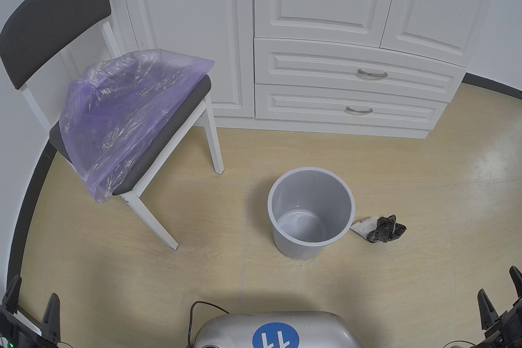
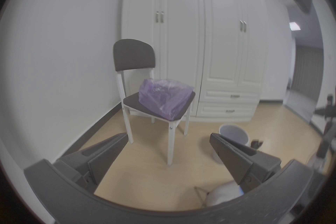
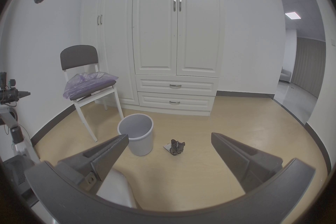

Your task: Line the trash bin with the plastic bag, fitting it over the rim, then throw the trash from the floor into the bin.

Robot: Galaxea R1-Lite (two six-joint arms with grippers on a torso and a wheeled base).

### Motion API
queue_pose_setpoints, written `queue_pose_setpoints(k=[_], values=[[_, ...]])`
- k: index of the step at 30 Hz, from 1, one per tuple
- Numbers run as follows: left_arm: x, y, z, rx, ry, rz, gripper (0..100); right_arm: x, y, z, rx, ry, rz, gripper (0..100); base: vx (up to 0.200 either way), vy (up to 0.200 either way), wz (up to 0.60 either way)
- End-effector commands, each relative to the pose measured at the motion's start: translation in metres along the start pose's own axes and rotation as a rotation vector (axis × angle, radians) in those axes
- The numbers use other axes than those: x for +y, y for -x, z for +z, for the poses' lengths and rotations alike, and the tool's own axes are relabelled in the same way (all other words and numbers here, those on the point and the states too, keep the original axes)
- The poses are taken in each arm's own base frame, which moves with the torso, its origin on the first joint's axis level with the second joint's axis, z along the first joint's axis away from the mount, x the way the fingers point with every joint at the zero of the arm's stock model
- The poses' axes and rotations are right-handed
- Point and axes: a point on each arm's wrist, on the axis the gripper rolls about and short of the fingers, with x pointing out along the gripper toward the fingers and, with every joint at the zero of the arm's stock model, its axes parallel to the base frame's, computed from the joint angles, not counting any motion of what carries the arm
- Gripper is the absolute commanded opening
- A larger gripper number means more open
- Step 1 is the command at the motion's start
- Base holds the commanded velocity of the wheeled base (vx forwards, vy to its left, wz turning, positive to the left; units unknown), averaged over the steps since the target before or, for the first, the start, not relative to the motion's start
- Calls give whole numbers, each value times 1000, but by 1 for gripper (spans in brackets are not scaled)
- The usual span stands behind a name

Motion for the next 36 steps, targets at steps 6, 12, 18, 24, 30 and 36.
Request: queue_pose_setpoints(k=[6, 12, 18, 24, 30, 36], values=[[-2, 7, 66, -182, 93, -79, 100, -2, 17, 60, -271, -128, 31, 100, 0, 0, 0], [-5, -32, 88, 42, -111, -100, 100, -2, -24, 89, 0, -57, 98, 100, 0, 0, 0], [-8, -90, 113, 239, -336, -25, 100, -6, -79, 139, 114, 52, 116, 100, 0, 0, 0], [-13, -150, 117, 409, -447, 7, 100, -5, -103, 145, 98, -22, 129, 100, 0, 0, 0], [-35, -213, 106, 552, -559, -46, 100, -2, -117, 147, 79, -43, 158, 100, 0, 0, 0], [-58, -259, 92, 623, -662, 50, 100, -2, -118, 150, 73, -39, 158, 100, 0, 0, 0]])
